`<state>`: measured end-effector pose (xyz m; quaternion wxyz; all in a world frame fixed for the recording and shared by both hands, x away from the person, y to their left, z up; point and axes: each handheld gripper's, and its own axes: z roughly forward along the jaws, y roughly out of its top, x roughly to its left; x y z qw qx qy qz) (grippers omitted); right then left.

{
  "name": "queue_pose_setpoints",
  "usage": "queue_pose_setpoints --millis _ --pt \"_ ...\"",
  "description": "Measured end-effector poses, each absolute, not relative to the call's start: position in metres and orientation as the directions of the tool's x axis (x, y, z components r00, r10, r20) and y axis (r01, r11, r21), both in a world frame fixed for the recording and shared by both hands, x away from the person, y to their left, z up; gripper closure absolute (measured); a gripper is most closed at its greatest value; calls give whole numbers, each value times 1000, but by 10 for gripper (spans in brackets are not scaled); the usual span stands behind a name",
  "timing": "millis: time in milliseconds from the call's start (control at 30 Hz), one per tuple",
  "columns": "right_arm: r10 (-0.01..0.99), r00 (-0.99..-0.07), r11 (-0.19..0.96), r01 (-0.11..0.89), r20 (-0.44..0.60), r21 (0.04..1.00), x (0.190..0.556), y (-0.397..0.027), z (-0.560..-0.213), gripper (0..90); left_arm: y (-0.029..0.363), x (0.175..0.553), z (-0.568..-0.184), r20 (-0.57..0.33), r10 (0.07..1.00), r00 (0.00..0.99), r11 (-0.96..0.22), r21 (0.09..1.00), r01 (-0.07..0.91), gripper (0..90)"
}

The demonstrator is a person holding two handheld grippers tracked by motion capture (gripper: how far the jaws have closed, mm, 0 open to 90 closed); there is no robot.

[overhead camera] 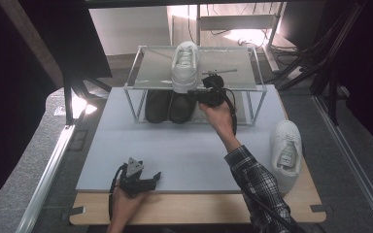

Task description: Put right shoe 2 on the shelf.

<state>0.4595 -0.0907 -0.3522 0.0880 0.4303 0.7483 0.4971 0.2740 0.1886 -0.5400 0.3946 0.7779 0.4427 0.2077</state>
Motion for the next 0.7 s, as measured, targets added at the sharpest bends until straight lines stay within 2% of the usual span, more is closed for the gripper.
queue_pose_setpoints --millis 533,700 --pt "763 -598 155 535 244 831 463 -79 -352 900 189 274 -540 -26 853 522 -297 798 524 149" --pt "759 -598 144 541 258 829 465 -80 -352 900 189 274 -540 -26 853 521 -296 798 525 149"
